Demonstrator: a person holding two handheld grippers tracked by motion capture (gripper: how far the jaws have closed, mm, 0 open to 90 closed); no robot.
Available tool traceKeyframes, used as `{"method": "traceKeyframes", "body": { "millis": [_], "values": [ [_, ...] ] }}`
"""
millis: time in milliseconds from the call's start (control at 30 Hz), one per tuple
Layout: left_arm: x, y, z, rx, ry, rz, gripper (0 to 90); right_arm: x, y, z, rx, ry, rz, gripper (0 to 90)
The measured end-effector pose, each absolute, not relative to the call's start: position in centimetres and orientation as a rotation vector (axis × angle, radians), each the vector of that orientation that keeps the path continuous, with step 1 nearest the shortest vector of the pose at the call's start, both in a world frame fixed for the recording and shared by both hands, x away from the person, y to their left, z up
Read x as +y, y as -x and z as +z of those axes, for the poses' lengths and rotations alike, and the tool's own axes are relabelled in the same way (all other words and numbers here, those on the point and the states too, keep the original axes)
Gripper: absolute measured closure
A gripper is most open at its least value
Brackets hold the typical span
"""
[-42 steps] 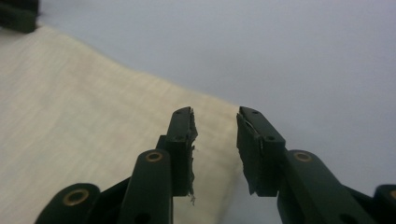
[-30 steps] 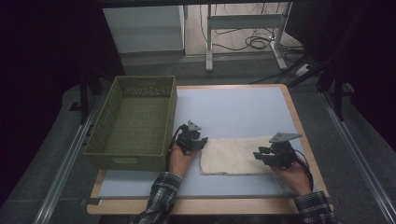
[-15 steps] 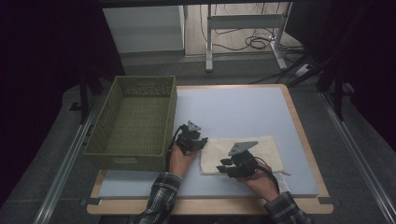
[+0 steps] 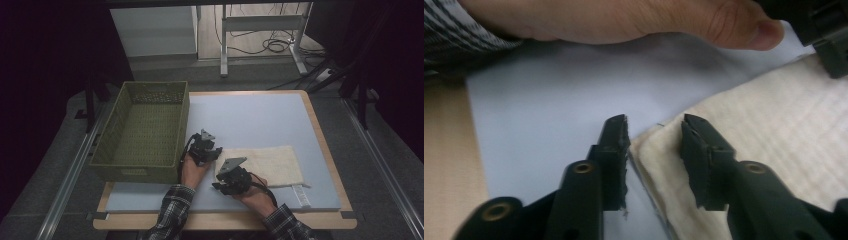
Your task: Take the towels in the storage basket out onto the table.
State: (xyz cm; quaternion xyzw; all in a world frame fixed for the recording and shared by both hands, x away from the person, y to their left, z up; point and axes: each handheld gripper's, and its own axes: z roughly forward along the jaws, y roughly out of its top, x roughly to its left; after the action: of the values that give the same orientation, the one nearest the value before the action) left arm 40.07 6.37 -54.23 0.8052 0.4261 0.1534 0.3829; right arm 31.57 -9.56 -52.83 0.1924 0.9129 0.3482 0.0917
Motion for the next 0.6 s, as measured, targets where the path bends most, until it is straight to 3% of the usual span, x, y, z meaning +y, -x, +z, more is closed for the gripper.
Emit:
{"method": "traceKeyframes", "body": {
  "millis": [100,233,600],
  "values": [
    [6.4,-40.1,-54.2,1.091,-2.048,0.394,63.1,-9.8,-31.5,-52.8,2.701,-0.582,1.026,81.6],
    [6.0,-39.8,-54.2,1.054,-2.056,0.366,85.6,-10.2,-31.8,-52.9,2.707,-0.618,1.068,84.5],
    [5.2,-39.7,-53.2,1.032,-2.009,0.362,87.6,-12.3,-31.9,-51.3,2.687,-0.680,1.182,84.9]
  ]
}}
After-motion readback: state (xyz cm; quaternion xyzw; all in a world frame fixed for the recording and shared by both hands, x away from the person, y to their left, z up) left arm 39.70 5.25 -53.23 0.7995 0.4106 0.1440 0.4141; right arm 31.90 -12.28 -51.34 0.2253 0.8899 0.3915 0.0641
